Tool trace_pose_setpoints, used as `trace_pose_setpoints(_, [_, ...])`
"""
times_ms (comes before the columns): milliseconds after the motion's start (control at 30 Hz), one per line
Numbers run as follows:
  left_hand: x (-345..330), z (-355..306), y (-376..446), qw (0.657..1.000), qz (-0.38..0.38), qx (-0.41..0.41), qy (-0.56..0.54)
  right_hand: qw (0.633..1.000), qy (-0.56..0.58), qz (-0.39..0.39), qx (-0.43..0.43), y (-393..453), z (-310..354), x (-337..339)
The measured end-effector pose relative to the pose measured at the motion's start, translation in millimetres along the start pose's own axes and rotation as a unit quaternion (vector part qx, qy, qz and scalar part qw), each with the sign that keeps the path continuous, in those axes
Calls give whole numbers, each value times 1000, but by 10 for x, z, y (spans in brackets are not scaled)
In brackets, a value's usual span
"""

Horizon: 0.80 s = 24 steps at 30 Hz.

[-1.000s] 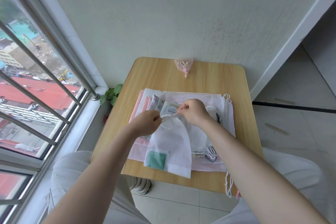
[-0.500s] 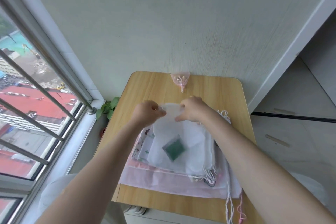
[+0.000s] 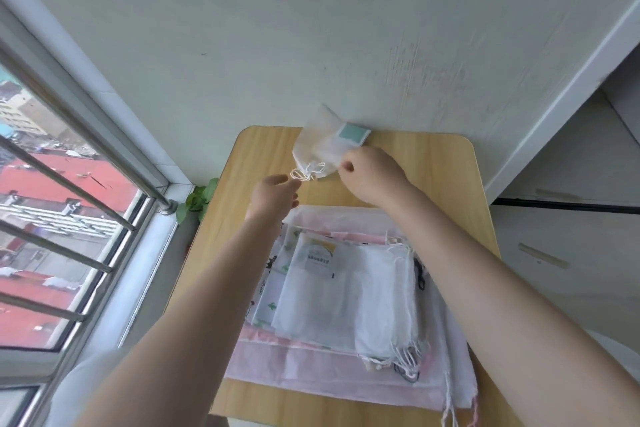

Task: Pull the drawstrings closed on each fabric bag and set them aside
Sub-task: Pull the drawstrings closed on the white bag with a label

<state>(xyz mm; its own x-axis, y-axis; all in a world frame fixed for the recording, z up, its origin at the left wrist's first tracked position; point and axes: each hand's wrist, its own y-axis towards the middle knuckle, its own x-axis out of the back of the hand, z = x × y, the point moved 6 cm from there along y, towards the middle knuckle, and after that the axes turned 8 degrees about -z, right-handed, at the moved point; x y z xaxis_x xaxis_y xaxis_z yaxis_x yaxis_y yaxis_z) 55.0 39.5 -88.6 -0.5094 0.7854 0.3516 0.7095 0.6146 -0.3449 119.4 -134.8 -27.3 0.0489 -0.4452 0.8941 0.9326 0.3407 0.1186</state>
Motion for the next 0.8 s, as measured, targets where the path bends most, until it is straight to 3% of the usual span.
trace_pose_setpoints(67, [-20,15,-114,994,6,-70,87,994,-36,105,-23,-151,-102,-182])
trace_pose_setpoints(133, [-114,-27,-325,965,47,-163,201,979,-89,183,-25,-337,-148,-296])
trace_pose_setpoints(233, [-359,91,-601,853,145,-287,412,956,-179,233,-17,-565,-164,-369])
trace_pose_setpoints(300, [-461,219,-689,783,149,-324,510,948,-215,236,-4,-684,-167,-363])
trace_pose_setpoints(567, [-452,273,-821,764,42,-387,515,946,-226,231,31,-886,-175,-339])
trace_pose_setpoints(667, [-388,299,-817,783,26,-377,494,941,-232,244,19,-902,-225,-367])
trace_pose_setpoints(800, [-290,330,-800,775,3,-366,516,945,-234,226,24,-951,-254,-387])
